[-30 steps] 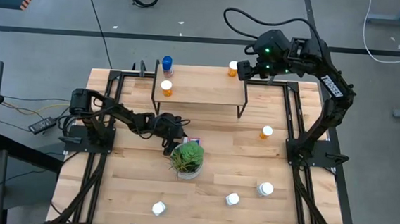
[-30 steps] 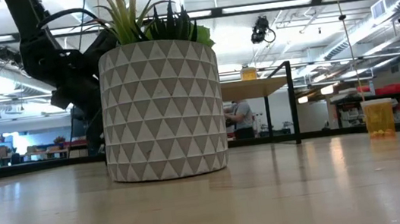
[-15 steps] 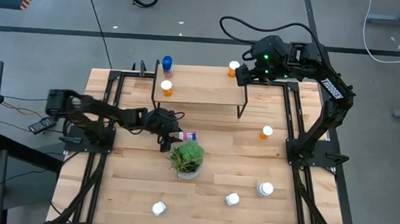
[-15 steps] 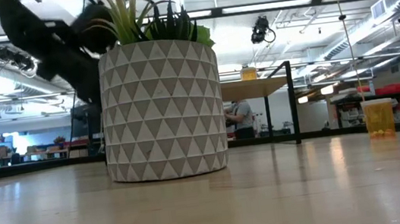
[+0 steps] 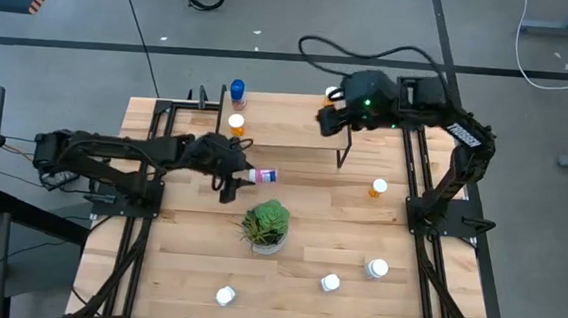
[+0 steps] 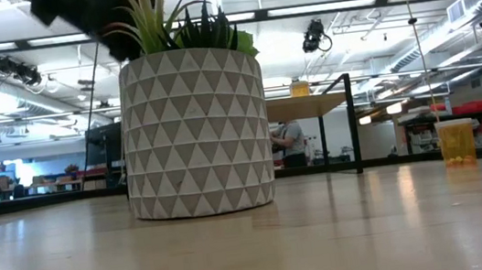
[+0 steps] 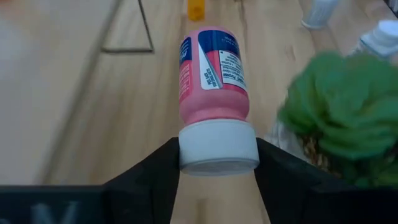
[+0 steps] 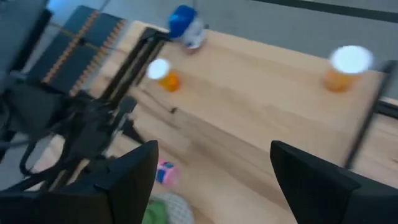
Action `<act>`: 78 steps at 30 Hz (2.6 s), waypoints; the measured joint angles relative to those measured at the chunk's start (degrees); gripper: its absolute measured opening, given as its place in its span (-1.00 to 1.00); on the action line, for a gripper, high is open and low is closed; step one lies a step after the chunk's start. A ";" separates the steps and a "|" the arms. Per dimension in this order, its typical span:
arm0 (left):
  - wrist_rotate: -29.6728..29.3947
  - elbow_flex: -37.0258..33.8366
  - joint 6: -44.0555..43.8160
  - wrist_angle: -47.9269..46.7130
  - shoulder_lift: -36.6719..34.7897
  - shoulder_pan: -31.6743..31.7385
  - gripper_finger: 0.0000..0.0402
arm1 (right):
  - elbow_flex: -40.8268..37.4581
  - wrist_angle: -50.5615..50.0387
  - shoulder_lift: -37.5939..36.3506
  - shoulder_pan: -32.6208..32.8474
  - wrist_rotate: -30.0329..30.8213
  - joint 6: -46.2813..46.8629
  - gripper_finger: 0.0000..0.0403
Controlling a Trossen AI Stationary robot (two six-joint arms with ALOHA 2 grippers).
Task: Pick and place medicine bottles onto shelf by color
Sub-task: Put the pink pill bottle on the shelf
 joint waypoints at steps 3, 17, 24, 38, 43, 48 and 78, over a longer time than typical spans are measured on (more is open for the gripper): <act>-0.66 6.18 1.39 -5.59 0.11 0.56 -0.08 | -0.01 3.25 2.39 2.15 0.21 0.26 0.57; -3.67 22.24 1.39 -17.16 0.30 3.65 -0.06 | -0.08 4.79 10.71 5.38 0.81 -6.26 0.57; -3.94 24.24 0.14 -18.32 0.33 1.62 -0.04 | -0.06 7.65 10.85 1.46 -0.49 -12.17 0.57; -9.66 24.64 0.29 -16.37 0.35 1.10 -0.04 | -0.06 11.46 10.78 -2.44 -10.70 -21.30 0.57; -10.01 24.64 0.32 -13.38 0.35 1.15 -0.02 | -0.04 11.42 10.76 -5.04 -10.63 -23.31 0.57; -9.71 24.64 1.77 -9.26 0.35 1.17 -0.07 | -0.04 11.50 10.72 -6.87 -11.96 -23.84 0.57; -15.58 24.64 -1.32 -3.28 0.33 5.38 -0.08 | -0.60 7.82 10.78 -6.71 -11.74 -24.90 0.57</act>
